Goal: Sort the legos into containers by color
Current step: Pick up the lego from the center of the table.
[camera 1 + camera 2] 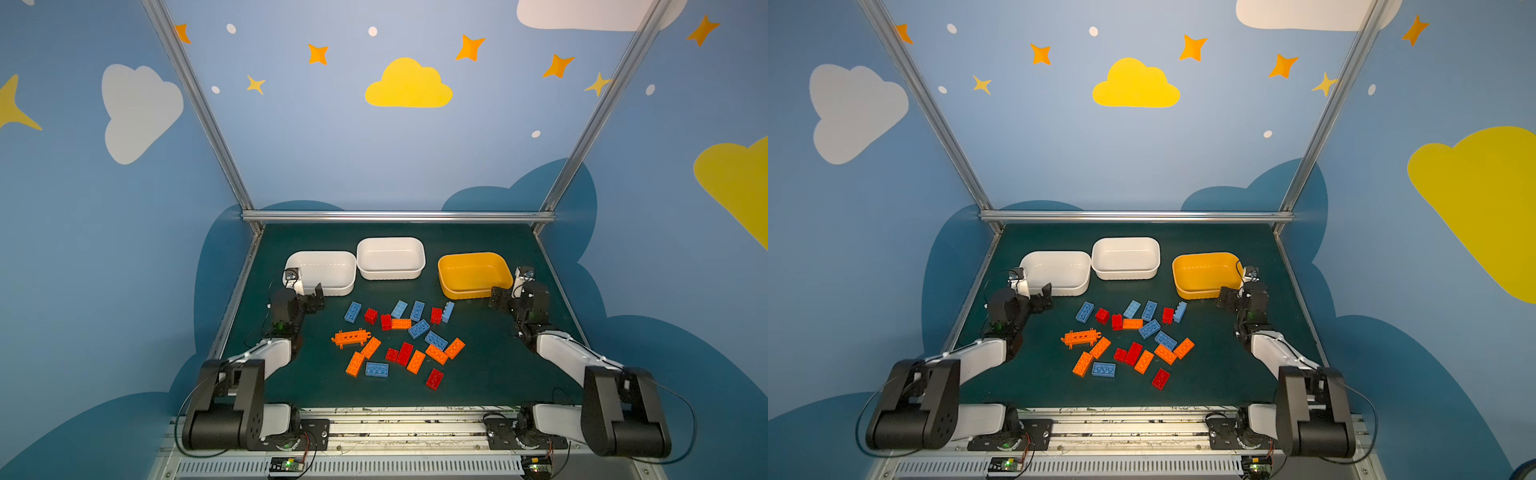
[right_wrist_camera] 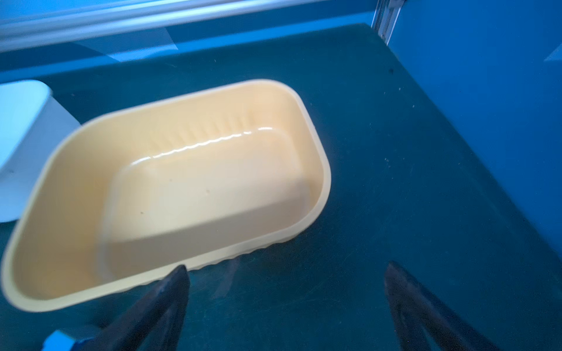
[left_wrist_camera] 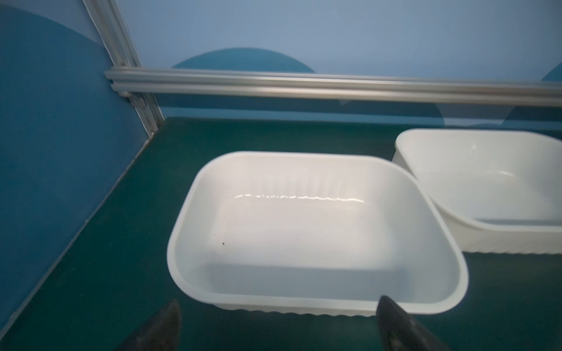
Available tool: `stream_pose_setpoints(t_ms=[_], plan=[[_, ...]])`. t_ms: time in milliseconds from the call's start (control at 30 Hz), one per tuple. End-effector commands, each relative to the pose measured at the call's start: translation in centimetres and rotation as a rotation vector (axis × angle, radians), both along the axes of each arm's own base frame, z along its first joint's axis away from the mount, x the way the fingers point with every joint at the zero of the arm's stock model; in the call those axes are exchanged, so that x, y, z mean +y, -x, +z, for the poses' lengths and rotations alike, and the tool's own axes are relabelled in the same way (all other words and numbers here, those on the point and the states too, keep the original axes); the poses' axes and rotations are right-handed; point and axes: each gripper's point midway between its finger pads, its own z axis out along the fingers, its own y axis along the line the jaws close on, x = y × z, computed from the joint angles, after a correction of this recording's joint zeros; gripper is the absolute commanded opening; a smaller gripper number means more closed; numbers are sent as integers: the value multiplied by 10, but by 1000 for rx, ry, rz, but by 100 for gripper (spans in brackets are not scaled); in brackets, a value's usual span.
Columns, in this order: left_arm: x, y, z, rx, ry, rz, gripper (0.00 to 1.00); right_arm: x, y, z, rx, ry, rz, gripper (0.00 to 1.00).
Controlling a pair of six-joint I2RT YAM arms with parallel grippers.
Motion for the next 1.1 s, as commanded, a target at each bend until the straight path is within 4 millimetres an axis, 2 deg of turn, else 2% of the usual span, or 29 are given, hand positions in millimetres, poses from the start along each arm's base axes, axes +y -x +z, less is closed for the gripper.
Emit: stream_pose_setpoints(t_ms=[0, 133, 167, 233, 300, 433, 600, 700, 833, 900, 1067], plan=[[2, 5, 22, 16, 22, 23, 100, 12, 1, 27, -19, -39, 59, 98], [-19, 10, 51, 93, 124, -35, 100, 45, 3, 54, -13, -92, 223, 98], [-29, 14, 55, 137, 157, -64, 100, 53, 3, 65, -8, -107, 256, 98], [-47, 24, 57, 229, 178, -110, 100, 71, 9, 74, 18, -117, 330, 98], [-61, 38, 51, 340, 171, -139, 100, 93, 17, 81, 43, -104, 439, 98], [-85, 62, 41, 515, 181, -205, 100, 124, 38, 89, 97, -120, 563, 98], [-122, 91, 23, 671, 175, -312, 100, 148, 74, 90, 201, -150, 662, 98], [-137, 99, 5, 740, 178, -354, 100, 158, 95, 90, 268, -161, 720, 98], [-151, 96, -15, 781, 138, -387, 99, 166, 118, 89, 347, -131, 766, 98], [-150, 87, -30, 791, 107, -370, 99, 168, 127, 87, 378, -99, 776, 98], [-138, 61, -46, 810, 7, -279, 95, 173, 136, 84, 395, -54, 790, 98]])
